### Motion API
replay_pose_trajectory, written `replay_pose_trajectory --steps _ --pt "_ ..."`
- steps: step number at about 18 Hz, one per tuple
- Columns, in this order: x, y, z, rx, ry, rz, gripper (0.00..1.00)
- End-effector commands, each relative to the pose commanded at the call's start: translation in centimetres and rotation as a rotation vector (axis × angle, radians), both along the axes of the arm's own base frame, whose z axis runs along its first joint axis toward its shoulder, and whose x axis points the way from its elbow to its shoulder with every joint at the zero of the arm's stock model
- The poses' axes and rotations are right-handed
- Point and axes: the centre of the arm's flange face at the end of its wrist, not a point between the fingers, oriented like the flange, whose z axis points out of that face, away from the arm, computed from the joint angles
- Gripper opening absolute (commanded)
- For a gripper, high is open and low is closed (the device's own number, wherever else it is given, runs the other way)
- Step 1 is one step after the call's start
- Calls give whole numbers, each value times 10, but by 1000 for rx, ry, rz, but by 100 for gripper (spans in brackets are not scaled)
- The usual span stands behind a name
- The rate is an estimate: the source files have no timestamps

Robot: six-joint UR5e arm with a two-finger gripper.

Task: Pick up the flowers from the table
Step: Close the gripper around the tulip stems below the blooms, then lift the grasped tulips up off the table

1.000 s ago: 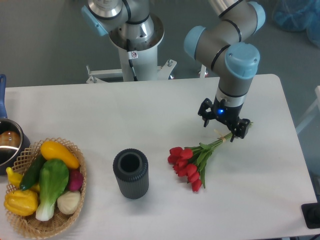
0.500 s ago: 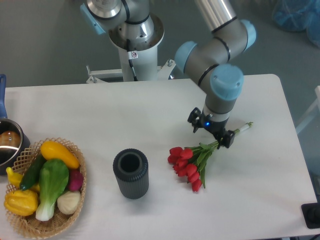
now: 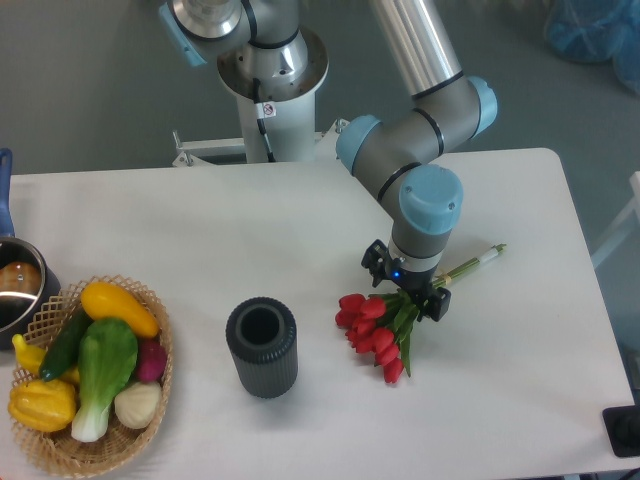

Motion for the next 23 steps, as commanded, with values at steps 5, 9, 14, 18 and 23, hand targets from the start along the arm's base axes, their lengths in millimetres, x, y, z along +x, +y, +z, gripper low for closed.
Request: replay_pose_trajectory --steps 5,9,14,18,23 --pt "0 -1 3 -13 12 3 0" --pt "-4 -4 15 -10 33 7 0" --pt "-30 -3 67 17 126 45 0" --pt "-47 9 121 29 147 46 0" --pt "-61 10 156 36 152 69 0"
